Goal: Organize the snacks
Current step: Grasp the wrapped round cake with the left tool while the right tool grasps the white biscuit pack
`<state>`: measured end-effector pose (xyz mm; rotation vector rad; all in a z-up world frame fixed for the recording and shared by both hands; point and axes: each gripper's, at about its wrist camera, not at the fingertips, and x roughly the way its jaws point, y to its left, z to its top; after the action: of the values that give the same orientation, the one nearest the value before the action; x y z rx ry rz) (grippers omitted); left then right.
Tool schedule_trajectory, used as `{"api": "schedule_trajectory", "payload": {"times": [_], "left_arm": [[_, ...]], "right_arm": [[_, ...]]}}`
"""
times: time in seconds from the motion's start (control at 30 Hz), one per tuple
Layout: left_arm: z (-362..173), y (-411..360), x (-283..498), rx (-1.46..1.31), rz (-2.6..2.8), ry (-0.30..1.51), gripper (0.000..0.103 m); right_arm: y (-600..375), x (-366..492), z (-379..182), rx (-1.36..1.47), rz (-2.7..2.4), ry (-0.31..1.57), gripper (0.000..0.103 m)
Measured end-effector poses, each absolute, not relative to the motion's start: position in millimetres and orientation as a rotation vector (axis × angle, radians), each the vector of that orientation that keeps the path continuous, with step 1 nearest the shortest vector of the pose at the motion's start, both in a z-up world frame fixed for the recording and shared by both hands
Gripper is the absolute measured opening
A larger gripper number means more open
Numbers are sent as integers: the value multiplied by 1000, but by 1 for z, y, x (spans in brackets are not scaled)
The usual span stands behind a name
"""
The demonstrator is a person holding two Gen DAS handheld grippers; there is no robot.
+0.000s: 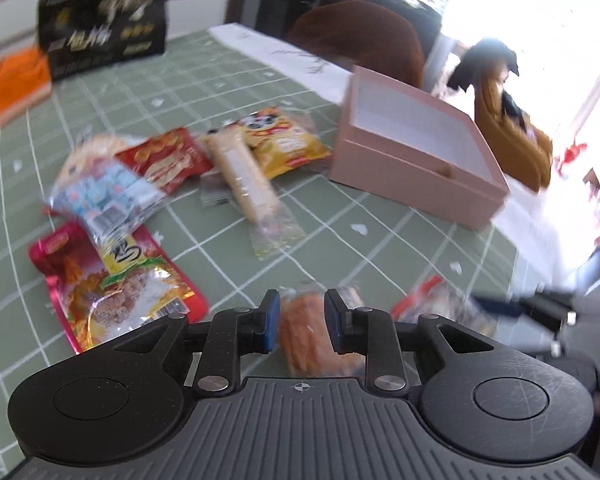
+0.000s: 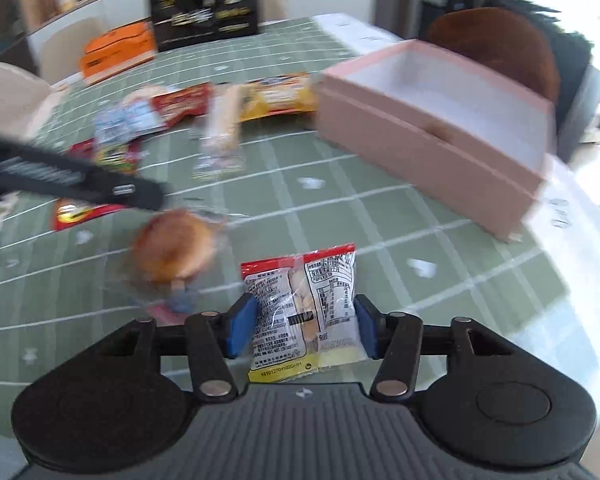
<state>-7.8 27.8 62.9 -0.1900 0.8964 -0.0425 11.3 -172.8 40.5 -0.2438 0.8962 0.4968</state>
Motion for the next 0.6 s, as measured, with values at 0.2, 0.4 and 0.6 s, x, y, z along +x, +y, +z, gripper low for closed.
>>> {"api": "schedule_trajectory", "payload": {"times": [0.2, 0.4, 0.6], "left_arm": [[49, -26, 0, 23, -70, 948, 33], [45, -42, -1, 51, -149, 923, 45], [43, -29, -13, 145, -11, 885, 47]], "right_arm": [[-209, 18, 29, -127, 334, 864, 72], [-221, 12, 26, -121, 316, 845, 77], [-224, 4, 22, -113, 299, 812, 82]]}}
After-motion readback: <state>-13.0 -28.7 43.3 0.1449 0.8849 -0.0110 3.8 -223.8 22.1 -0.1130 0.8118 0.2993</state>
